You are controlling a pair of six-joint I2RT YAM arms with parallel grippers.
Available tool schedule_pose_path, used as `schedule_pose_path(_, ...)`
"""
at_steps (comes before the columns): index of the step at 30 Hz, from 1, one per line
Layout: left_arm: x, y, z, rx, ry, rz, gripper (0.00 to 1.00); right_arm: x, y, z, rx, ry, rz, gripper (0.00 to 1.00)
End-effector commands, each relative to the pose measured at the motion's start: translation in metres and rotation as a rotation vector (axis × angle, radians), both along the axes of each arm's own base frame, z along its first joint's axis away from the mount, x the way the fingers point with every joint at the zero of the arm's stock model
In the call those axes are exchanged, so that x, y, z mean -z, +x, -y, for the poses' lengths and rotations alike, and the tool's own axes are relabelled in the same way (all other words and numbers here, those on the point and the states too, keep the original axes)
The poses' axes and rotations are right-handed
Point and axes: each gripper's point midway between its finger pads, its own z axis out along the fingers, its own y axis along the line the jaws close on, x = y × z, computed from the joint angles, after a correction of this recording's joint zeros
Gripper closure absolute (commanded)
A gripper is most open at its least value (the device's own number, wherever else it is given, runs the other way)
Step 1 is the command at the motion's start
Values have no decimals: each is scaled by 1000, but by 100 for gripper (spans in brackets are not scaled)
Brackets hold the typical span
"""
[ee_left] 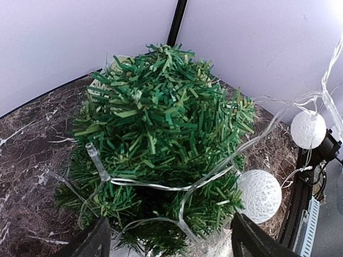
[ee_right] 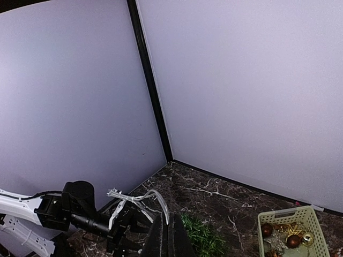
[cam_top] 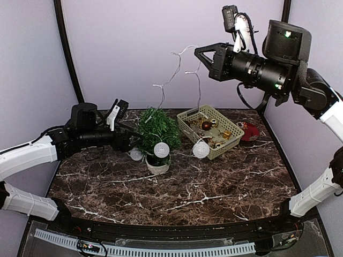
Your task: Decorate the small christmas tree
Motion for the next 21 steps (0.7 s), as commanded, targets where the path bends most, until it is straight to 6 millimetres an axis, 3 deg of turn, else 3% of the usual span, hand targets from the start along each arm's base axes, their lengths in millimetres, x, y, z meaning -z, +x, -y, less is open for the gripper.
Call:
schedule_pose_path(1,-18,3,-3,-31,-25,45,29,-17,-1,15,18,70,16,100)
schedule_pose_path(4,-15,5,-3,-38,-11,33,52,-17,-1,16,19,73,14,100)
schedule_pose_path(6,-16,6,-1,-32,-12,34,61,-18,-1,17,21,75,15,100)
schedule_pose_path(10,-14,2,-1,-20,-1,25,66,-17,-1,18,26,75,13,100)
schedule_pose_path(13,-10,-1,0,-11,3,10,63,-16,-1,20,29,80,14,100)
schedule_pose_path(18,-7,-7,4,9,1,-12,44,-15,-1,22,34,80,12,100)
schedule_pose_path(21,-4,-8,5,11,10,-13,39,-15,-2,22,33,83,12,100)
